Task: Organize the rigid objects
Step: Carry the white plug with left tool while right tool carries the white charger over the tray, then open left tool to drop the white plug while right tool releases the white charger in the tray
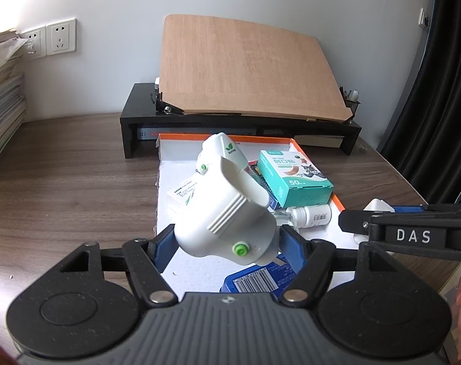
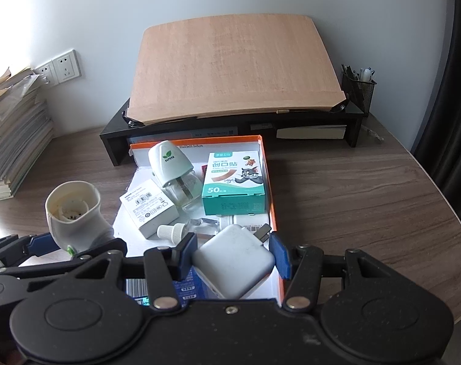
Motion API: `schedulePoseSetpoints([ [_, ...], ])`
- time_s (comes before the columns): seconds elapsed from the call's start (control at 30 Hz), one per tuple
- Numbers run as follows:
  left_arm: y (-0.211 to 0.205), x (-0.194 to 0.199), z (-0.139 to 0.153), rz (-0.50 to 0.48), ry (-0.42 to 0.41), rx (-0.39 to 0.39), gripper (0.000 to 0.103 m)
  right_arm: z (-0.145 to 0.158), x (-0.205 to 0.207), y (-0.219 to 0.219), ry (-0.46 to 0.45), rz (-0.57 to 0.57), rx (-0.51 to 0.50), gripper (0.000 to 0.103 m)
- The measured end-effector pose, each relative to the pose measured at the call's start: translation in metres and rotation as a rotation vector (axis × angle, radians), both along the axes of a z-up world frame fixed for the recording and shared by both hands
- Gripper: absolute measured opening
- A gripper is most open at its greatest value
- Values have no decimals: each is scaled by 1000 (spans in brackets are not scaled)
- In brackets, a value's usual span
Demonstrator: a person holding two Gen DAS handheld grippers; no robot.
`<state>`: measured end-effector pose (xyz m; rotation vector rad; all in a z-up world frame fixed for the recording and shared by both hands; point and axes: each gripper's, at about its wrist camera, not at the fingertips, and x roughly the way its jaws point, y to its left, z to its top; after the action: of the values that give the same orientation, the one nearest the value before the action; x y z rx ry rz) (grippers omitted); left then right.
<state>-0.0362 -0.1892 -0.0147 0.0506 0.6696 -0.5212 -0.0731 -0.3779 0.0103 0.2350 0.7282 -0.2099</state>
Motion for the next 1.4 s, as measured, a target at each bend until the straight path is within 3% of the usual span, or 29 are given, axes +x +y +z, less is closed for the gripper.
schedulePoseSetpoints([
  [0.6, -17, 21, -14, -16, 38, 7, 73, -13, 27, -18, 37, -1, 9, 64],
  [0.9, -32, 39, -25, -40, 88, 8, 74, -11, 28, -29, 10, -11, 12, 64],
  [1.03, -33, 42, -24, -19, 80, -7, 98, -9, 19, -31, -5, -19, 10, 64],
  [1.4, -12, 18, -3, 1, 62, -17, 98, 3, -24, -29, -41, -77, 9, 64],
])
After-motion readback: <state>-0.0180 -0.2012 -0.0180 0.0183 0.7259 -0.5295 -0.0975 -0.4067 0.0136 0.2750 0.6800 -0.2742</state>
